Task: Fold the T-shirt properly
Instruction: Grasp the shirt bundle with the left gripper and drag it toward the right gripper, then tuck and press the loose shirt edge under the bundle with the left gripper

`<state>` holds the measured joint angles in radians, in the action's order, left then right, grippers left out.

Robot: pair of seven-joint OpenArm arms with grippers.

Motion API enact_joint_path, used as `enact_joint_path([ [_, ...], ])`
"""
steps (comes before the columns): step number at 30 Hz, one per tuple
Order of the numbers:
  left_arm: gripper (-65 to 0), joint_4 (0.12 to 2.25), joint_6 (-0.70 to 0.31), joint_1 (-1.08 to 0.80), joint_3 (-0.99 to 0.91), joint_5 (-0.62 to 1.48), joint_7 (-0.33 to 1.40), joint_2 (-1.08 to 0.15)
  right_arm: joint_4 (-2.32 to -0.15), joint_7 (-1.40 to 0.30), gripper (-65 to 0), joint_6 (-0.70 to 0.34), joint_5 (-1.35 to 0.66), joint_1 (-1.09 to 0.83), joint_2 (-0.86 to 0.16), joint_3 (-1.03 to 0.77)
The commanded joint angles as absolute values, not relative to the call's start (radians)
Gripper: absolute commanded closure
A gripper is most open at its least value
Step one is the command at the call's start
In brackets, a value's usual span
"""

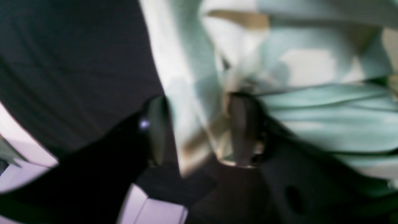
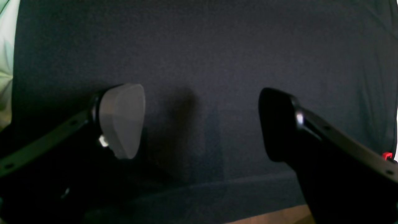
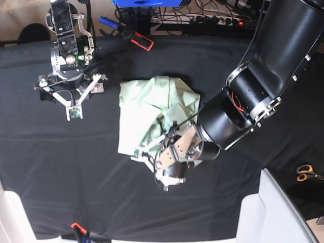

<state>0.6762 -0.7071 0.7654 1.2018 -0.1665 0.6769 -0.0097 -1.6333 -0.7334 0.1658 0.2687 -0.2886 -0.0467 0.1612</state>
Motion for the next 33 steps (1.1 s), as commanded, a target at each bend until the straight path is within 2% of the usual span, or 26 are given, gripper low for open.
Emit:
enact_joint_path([
  [1, -39.3, 0.688, -0.698, 0.811, 1.191, -0.17, 0.68, -0.005, -1.655, -0.717, -54.3, 0.173, 0.28, -0.282, -0.048, 0.157],
  [4, -53.9, 0.694, -0.698, 0.819, 1.113, -0.179, 0.68, -0.005, -1.655, -0.717, -54.3, 0.173, 0.28, -0.282, -0.048, 0.157],
  [6, -59.5, 0.696, -0.698, 0.834, 1.041, -0.179, 0.68, -0.005, -1.655, -0.717, -54.3, 0.173, 0.28, -0.282, -0.048, 0.157],
  [8, -61.3, 0.73, -0.698, 0.837, 0.966, -0.171, 0.707, -0.004, -1.655, -0.717, -54.3, 0.173, 0.28, -0.282, -0.048, 0.157],
  [11, -59.8, 0.901, -0.698, 0.789, 0.863, -0.171, 0.855, -0.008, -1.655, -0.717, -54.3, 0.173, 0.28, -0.282, -0.048, 0.157],
  [12, -57.3, 0.98, -0.698, 0.76, 0.834, -0.18, 0.9, -0.025, -1.655, -0.717, -54.3, 0.173, 0.28, -0.282, -0.048, 0.157],
  [13, -51.9, 1.078, -0.698, 0.72, 0.805, -0.179, 0.938, -0.051, -1.656, -0.717, -54.3, 0.173, 0.28, -0.283, -0.048, 0.157],
  [16, -27.2, 1.333, -0.698, 0.59, 0.74, -0.182, 0.998, -0.12, -1.69, -0.717, -54.3, 0.173, 0.28, -0.291, -0.048, 0.16],
  [19, -2.2, 1.4, -0.698, 0.521, 0.7, -0.183, 1.029, -0.148, -1.733, -0.717, -54.3, 0.173, 0.28, -0.303, -0.051, 0.17],
  [20, 0.0, 1.4, -0.698, 0.51, 0.691, -0.183, 1.036, -0.148, -1.739, -0.717, -54.3, 0.173, 0.28, -0.305, -0.051, 0.17],
  [23, 0.0, 1.408, -0.698, 0.47, 0.65, -0.182, 1.05, -0.165, -1.741, -0.717, -54.3, 0.173, 0.28, -0.305, -0.048, 0.17],
  [24, -2.0, 1.412, -0.698, 0.46, 0.633, -0.182, 1.05, -0.168, -1.741, -0.717, -54.3, 0.173, 0.28, -0.305, -0.048, 0.17],
  [26, -7.4, 1.415, -0.698, 0.435, 0.602, -0.182, 1.052, -0.168, -1.741, -0.719, -54.3, 0.173, 0.28, -0.306, -0.048, 0.17],
  [31, -27.2, 1.405, -0.698, 0.392, 0.559, -0.182, 1.05, -0.168, -1.741, -0.72, -54.3, 0.173, 0.28, -0.309, -0.048, 0.17],
  [33, -30.9, 1.403, -0.698, 0.386, 0.559, -0.179, 1.049, -0.168, -1.741, -0.719, -54.3, 0.173, 0.28, -0.318, -0.048, 0.17],
])
